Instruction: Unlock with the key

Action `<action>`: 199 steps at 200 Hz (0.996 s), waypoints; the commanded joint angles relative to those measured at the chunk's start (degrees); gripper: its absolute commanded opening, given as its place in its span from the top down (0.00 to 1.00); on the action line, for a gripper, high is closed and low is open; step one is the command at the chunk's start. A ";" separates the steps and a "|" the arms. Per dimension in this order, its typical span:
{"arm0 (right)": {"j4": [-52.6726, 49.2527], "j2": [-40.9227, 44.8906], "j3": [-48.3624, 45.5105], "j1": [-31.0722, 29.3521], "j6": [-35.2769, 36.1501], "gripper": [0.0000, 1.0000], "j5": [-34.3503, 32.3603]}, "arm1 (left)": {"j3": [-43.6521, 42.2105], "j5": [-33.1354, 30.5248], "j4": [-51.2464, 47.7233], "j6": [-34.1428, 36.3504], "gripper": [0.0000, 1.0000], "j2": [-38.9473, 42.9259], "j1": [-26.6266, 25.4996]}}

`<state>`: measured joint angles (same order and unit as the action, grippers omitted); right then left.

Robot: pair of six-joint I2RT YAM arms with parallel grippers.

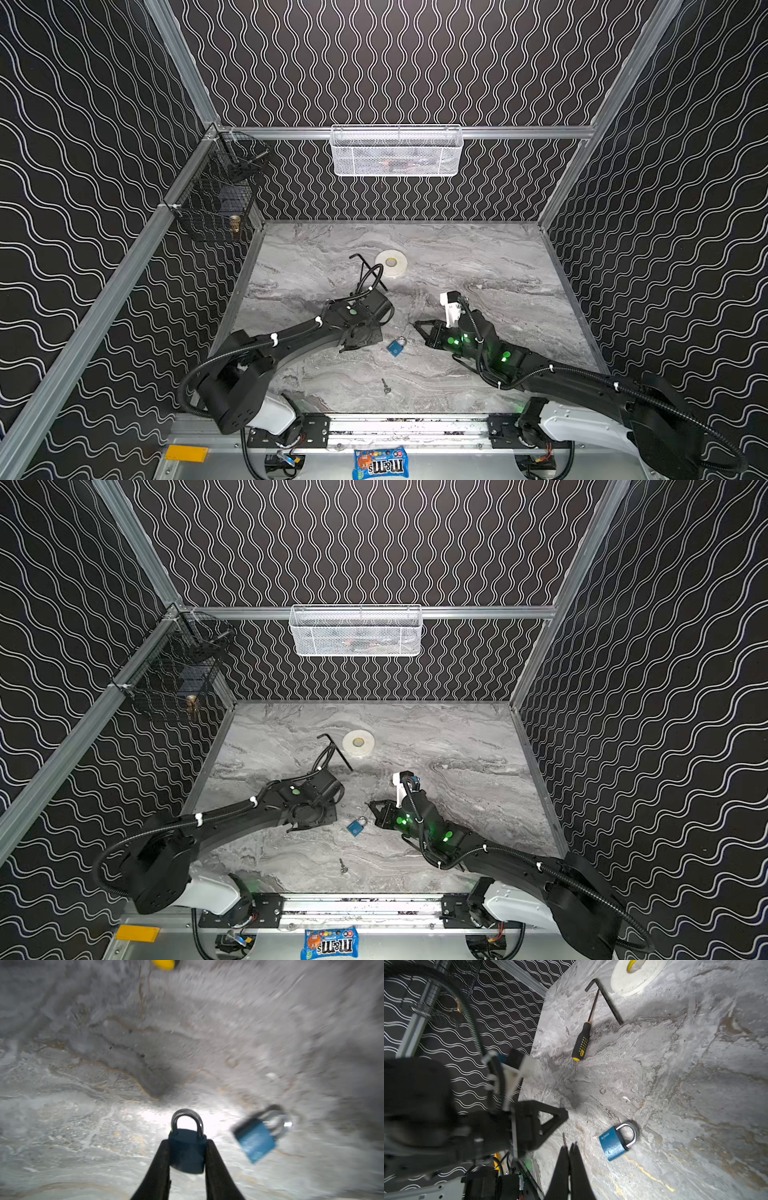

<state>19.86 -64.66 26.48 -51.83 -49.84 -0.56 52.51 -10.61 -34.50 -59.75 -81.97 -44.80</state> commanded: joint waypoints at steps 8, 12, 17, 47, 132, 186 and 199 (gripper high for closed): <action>4.73 -1.48 0.70 -2.25 3.88 1.00 -6.29 | 1.23 0.82 6.52 -12.86 0.82 3.22 0.12; 4.91 -1.64 1.01 -2.68 4.27 1.00 -7.17 | 1.27 1.09 7.31 -14.38 0.82 3.65 0.15; 5.49 -1.94 1.35 -3.34 4.96 1.00 -8.27 | 1.28 1.34 8.35 -16.12 0.82 4.16 0.07; 9.37 -3.14 2.30 -7.35 9.51 1.00 -15.79 | 2.78 2.12 11.91 -23.28 0.84 5.70 0.12; 23.44 -10.92 4.19 -11.37 17.43 1.00 -26.33 | 0.55 0.24 19.00 -37.57 0.86 9.90 -0.02; 28.03 -14.96 5.22 -11.71 20.19 1.00 -25.16 | 0.52 -0.96 20.44 -38.71 0.86 10.73 0.05; 28.53 -15.66 5.38 -11.72 20.32 1.00 -25.69 | 0.90 -0.81 20.66 -38.42 0.86 10.56 -0.02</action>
<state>43.11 -79.37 30.98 -63.37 -31.40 -25.74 52.56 -10.37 -15.68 -97.14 -71.44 -44.80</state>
